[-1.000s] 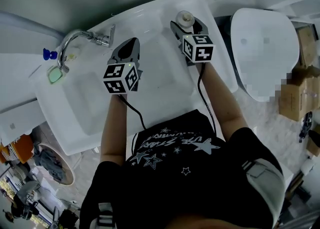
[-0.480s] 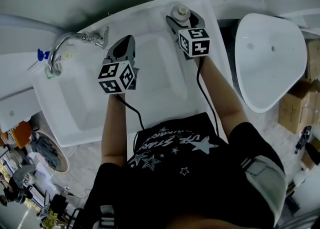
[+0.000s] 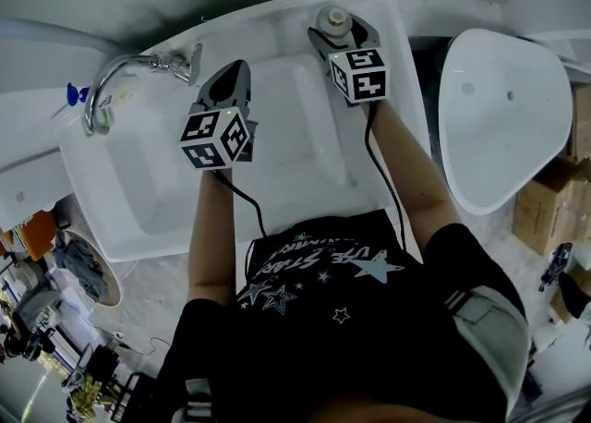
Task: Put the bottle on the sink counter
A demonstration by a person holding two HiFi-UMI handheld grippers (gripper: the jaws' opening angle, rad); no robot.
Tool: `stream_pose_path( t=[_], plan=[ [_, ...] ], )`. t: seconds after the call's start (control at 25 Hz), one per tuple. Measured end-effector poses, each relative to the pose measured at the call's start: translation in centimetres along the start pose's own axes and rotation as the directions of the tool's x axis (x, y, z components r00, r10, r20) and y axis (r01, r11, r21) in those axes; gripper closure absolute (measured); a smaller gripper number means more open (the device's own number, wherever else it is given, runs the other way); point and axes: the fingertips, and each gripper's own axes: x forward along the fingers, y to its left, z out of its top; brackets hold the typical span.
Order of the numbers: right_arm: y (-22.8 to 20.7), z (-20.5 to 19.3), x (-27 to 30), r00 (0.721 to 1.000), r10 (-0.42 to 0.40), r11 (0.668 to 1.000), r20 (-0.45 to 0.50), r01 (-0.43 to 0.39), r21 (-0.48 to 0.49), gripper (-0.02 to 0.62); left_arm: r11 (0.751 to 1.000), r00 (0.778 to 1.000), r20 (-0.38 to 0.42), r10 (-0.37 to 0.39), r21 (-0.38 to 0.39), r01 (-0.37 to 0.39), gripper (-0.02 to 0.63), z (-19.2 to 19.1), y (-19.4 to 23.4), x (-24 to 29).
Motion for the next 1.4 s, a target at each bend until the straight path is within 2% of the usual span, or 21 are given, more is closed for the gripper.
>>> stream_pose_path(
  t=[0.52,0.92,1.4],
  plan=[
    [-0.6,-0.9,0.7,0.999,-0.043,0.999,-0.025,0.042,-0.009,0.278,1.000,1.000,-0.007,-0.005,-0.008,0.005,0.597,-0.1,0.5,-0.1],
    [-0.5,-0.9,1.1,0.998,-0.064,0.996,-0.018,0.063,-0.057,0.278,0.999,0.999,-0.017,-0.029,-0.020,0.029,0.597,-0.5,0.7,0.2],
    [0.2,-2.4,0.4,0.992,-0.097,0.995,-0.082,0.097,0.000,0.268,0.997,0.998,-0.021,-0.060,-0.056,0.059,0.597,-1.0,1.0,-1.4]
  ],
)
